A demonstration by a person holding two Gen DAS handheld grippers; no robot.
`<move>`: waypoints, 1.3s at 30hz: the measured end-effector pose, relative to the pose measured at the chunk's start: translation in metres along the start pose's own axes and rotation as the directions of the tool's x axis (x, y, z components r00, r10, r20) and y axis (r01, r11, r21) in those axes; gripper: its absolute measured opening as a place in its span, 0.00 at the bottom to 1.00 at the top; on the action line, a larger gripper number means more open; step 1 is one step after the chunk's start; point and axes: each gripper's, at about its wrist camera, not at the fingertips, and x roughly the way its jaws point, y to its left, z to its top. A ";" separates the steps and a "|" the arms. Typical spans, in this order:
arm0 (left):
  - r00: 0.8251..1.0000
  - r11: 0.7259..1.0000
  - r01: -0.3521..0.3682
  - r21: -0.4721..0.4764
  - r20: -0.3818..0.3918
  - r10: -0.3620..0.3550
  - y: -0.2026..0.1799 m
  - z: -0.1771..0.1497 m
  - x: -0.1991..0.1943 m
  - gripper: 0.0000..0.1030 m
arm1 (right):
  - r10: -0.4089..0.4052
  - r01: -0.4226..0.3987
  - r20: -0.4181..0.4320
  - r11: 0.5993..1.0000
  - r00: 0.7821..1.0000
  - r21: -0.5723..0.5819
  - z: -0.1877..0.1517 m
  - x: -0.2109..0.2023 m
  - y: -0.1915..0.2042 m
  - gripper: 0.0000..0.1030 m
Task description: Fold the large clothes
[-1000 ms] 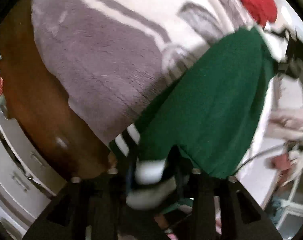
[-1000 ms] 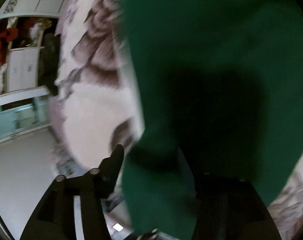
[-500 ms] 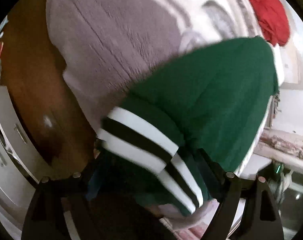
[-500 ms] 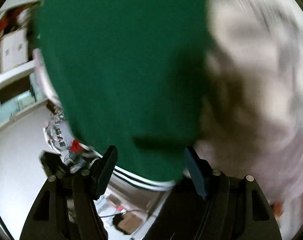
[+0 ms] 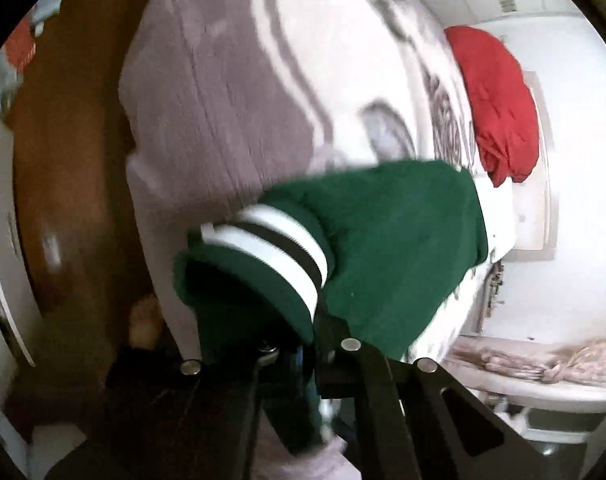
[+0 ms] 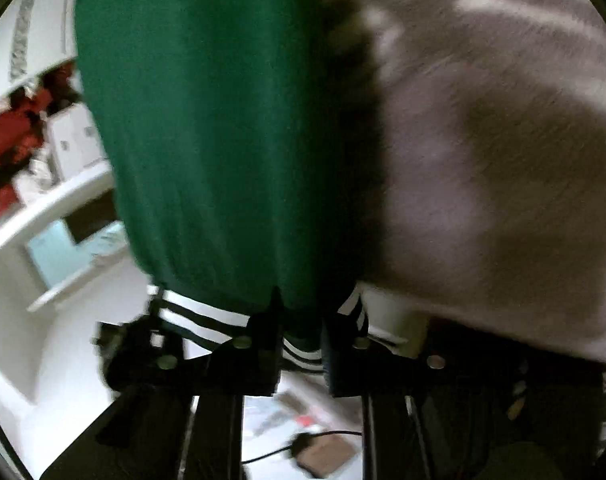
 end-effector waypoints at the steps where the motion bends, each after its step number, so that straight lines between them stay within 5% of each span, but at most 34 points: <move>1: 1.000 1.000 -0.027 0.009 0.015 0.026 0.005 0.006 -0.001 0.01 | -0.002 0.002 -0.002 1.000 1.000 -0.022 -0.003 0.002 0.004 0.15; 8: 0.980 0.982 -0.170 0.083 -0.090 0.178 0.010 0.003 0.024 0.03 | -0.170 0.168 -0.060 0.985 0.984 -0.045 0.006 0.017 -0.013 0.17; 11: 0.965 0.966 -0.224 0.130 -0.112 0.239 -0.008 -0.009 0.005 0.07 | -0.187 0.180 -0.089 0.980 0.978 -0.087 0.004 -0.008 -0.004 0.42; 12: 0.961 0.959 -0.238 0.157 -0.104 0.256 -0.016 -0.013 -0.004 0.14 | -0.182 0.173 -0.084 0.979 0.980 -0.105 0.000 -0.022 -0.001 0.48; 14: 0.948 0.923 -0.284 0.260 -0.070 0.312 -0.039 -0.019 -0.019 0.50 | -0.185 0.176 -0.053 0.974 0.981 -0.140 -0.003 -0.051 0.004 0.55; 15: 0.938 0.893 -0.312 0.324 -0.043 0.343 -0.053 -0.021 -0.026 0.90 | -0.190 0.182 -0.039 0.971 0.981 -0.154 -0.004 -0.064 0.006 0.55; 16: 0.934 0.864 -0.325 0.385 -0.012 0.357 -0.069 -0.020 -0.031 0.98 | -0.190 0.184 -0.020 0.970 0.982 -0.158 -0.002 -0.075 0.010 0.55; 20: 0.925 0.759 -0.344 0.552 0.062 0.374 -0.140 0.001 -0.004 0.98 | -0.150 0.157 0.063 0.978 0.987 -0.140 0.019 -0.113 0.022 0.55; 24: 0.959 0.734 -0.249 0.632 0.056 0.278 -0.219 0.044 0.064 0.98 | -0.137 0.159 0.169 0.980 0.976 -0.119 0.061 -0.148 0.042 0.55; 28: 0.978 0.677 -0.100 0.729 -0.052 0.201 -0.303 0.096 0.168 0.98 | -0.113 0.150 0.326 0.984 0.939 -0.092 0.134 -0.216 0.064 0.55; 31: 0.961 0.665 -0.015 0.747 -0.172 0.214 -0.340 0.128 0.244 0.97 | -0.112 0.142 0.429 0.989 0.896 -0.038 0.188 -0.254 0.073 0.56; 33: 0.932 0.663 0.019 0.748 -0.253 0.258 -0.355 0.146 0.299 0.97 | -0.118 0.133 0.467 0.991 0.876 0.001 0.222 -0.277 0.078 0.57; 35: 0.906 0.671 0.050 0.740 -0.317 0.282 -0.360 0.160 0.342 0.79 | -0.116 0.122 0.501 0.992 0.858 0.021 0.244 -0.285 0.081 0.57; 36: 0.895 0.676 0.078 0.733 -0.350 0.276 -0.362 0.166 0.359 0.29 | -0.112 0.114 0.509 0.993 0.853 0.027 0.255 -0.291 0.079 0.57; 37: 0.882 0.683 0.107 0.723 -0.386 0.271 -0.364 0.168 0.368 0.21 | -0.106 0.099 0.522 0.994 0.846 0.042 0.262 -0.294 0.078 0.57; 39: 0.888 0.676 0.176 0.715 -0.412 0.205 -0.373 0.170 0.366 0.08 | -0.098 0.072 0.530 0.995 0.842 0.068 0.270 -0.292 0.072 0.57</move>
